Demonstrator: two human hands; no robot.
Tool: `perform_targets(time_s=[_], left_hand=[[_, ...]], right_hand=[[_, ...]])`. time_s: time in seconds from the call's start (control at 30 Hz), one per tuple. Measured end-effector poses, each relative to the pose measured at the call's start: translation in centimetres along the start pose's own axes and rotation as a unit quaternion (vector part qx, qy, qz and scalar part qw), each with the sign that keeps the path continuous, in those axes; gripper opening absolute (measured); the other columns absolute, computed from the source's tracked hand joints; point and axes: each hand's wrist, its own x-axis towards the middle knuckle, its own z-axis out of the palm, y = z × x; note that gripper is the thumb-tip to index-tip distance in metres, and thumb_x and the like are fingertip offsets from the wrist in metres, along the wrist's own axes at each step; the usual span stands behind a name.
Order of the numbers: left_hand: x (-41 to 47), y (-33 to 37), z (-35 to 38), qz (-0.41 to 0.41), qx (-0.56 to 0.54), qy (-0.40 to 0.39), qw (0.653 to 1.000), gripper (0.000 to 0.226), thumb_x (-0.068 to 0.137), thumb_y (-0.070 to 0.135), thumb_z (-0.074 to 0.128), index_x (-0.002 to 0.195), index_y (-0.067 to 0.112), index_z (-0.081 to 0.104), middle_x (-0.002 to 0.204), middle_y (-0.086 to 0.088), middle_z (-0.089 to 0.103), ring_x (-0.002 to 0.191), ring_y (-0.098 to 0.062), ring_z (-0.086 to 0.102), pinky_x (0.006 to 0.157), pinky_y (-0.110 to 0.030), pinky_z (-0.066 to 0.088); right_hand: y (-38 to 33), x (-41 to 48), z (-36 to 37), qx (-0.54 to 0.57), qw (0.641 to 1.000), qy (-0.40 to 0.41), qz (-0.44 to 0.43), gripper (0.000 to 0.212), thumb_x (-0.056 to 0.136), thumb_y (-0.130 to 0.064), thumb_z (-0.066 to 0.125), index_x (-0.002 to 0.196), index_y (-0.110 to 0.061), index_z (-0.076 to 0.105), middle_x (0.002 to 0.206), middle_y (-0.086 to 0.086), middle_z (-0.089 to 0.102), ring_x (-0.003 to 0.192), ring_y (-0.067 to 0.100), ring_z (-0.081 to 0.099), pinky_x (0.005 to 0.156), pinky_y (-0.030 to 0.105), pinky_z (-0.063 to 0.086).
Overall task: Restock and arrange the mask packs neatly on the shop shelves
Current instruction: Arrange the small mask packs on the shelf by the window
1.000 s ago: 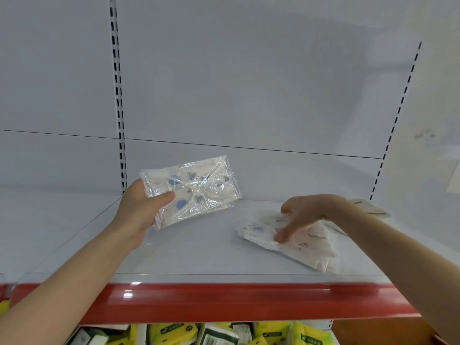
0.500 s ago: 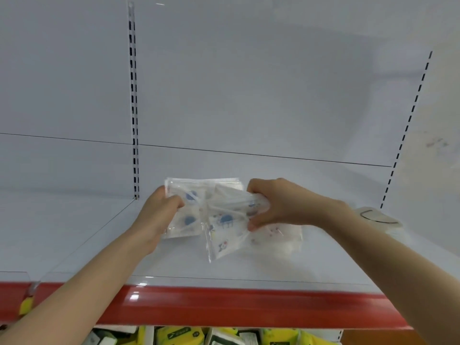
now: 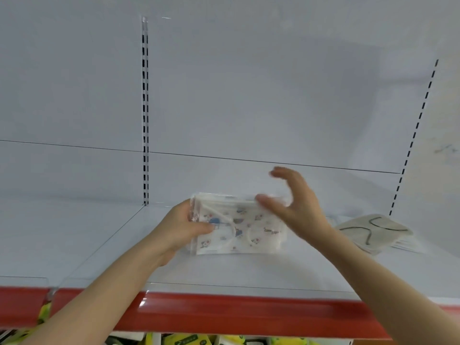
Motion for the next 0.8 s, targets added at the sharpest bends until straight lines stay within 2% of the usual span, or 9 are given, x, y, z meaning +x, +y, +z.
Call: perform_targets(time_s=[0.07, 0.13, 0.2, 0.33, 0.4, 0.53, 0.6, 0.7, 0.8], left_hand=[[0.1, 0.1, -0.1, -0.022, 0.0, 0.001, 1.0, 0.026, 0.081, -0.006, 0.063, 0.096, 0.016, 0.061, 0.099, -0.004, 0.067, 0.084, -0.015, 0.063, 0.067, -0.02, 0.045], [0.2, 0.1, -0.1, -0.032, -0.004, -0.002, 0.999, 0.023, 0.08, -0.004, 0.065, 0.092, 0.015, 0.062, 0.095, -0.003, 0.067, 0.079, -0.011, 0.062, 0.063, -0.018, 0.043], [0.1, 0.2, 0.0, -0.035, -0.021, -0.009, 0.999, 0.026, 0.078, -0.005, 0.067, 0.095, 0.014, 0.062, 0.097, -0.003, 0.069, 0.084, -0.014, 0.065, 0.067, -0.021, 0.047], [0.3, 0.2, 0.7, -0.036, -0.061, 0.028, 0.997, 0.036, 0.077, -0.009, 0.066, 0.11, 0.004, 0.057, 0.108, -0.015, 0.066, 0.099, -0.027, 0.064, 0.087, -0.038, 0.051], [0.5, 0.2, 0.9, -0.01, -0.07, 0.077, 0.995, 0.037, 0.076, -0.009, 0.065, 0.109, 0.0, 0.053, 0.109, -0.016, 0.064, 0.099, -0.027, 0.063, 0.085, -0.038, 0.051], [-0.1, 0.5, -0.1, 0.014, -0.037, 0.091, 0.995, 0.038, 0.066, 0.004, 0.075, 0.092, 0.01, 0.047, 0.09, -0.006, 0.054, 0.081, -0.018, 0.056, 0.069, -0.028, 0.047], [-0.4, -0.2, -0.6, -0.011, -0.007, 0.074, 0.997, 0.048, 0.061, 0.012, 0.077, 0.1, 0.01, 0.049, 0.096, -0.005, 0.055, 0.089, -0.019, 0.057, 0.075, -0.031, 0.049], [-0.1, -1.4, -0.9, -0.041, 0.028, 0.043, 0.998, 0.039, 0.077, 0.006, 0.068, 0.111, 0.006, 0.048, 0.103, -0.008, 0.059, 0.095, -0.022, 0.059, 0.083, -0.039, 0.051], [-0.2, -1.8, -0.8, -0.03, 0.064, 0.008, 0.997, 0.042, 0.072, 0.012, 0.061, 0.113, 0.008, 0.05, 0.109, -0.015, 0.062, 0.097, -0.028, 0.063, 0.086, -0.044, 0.053]], right_hand=[[0.7, -0.2, -0.5, 0.123, 0.977, 0.054, 0.168, 0.054, 0.089, -0.047, 0.052, 0.13, -0.013, 0.047, 0.134, -0.002, 0.049, 0.127, 0.014, 0.043, 0.101, 0.024, 0.03], [1.2, -0.4, -0.2, 0.217, 0.927, 0.004, 0.305, 0.055, 0.094, -0.048, 0.04, 0.134, -0.01, 0.042, 0.139, 0.006, 0.045, 0.129, 0.021, 0.04, 0.106, 0.035, 0.029], [1.4, -0.7, 0.6, 0.268, 0.892, -0.034, 0.363, 0.059, 0.093, -0.055, 0.036, 0.135, -0.015, 0.041, 0.138, 0.001, 0.043, 0.13, 0.021, 0.038, 0.113, 0.042, 0.025], [0.1, -0.2, 2.3, 0.302, 0.881, -0.015, 0.365, 0.06, 0.092, -0.052, 0.043, 0.128, -0.005, 0.047, 0.108, 0.001, 0.053, 0.096, 0.018, 0.049, 0.106, 0.048, 0.037], [-0.6, 0.4, 2.6, 0.304, 0.889, 0.033, 0.341, 0.05, 0.093, -0.044, 0.048, 0.119, -0.002, 0.05, 0.104, 0.001, 0.055, 0.088, 0.014, 0.049, 0.092, 0.037, 0.044], [-1.1, 0.4, 2.9, 0.3, 0.897, 0.057, 0.32, 0.03, 0.093, -0.041, 0.051, 0.105, -0.014, 0.055, 0.093, -0.004, 0.054, 0.08, 0.009, 0.049, 0.067, 0.023, 0.038], [-0.8, -0.4, 3.5, 0.279, 0.894, 0.026, 0.351, 0.037, 0.091, -0.045, 0.05, 0.105, -0.012, 0.056, 0.097, 0.001, 0.057, 0.086, 0.015, 0.052, 0.074, 0.027, 0.042], [-0.2, -1.1, 4.3, 0.292, 0.869, -0.001, 0.398, 0.054, 0.084, -0.061, 0.048, 0.113, -0.015, 0.057, 0.112, 0.005, 0.061, 0.105, 0.024, 0.057, 0.1, 0.044, 0.042], [0.1, -1.2, 4.3, 0.292, 0.868, -0.032, 0.4, 0.088, 0.058, -0.083, 0.045, 0.12, -0.022, 0.055, 0.118, 0.002, 0.061, 0.11, 0.024, 0.056, 0.103, 0.048, 0.04]])
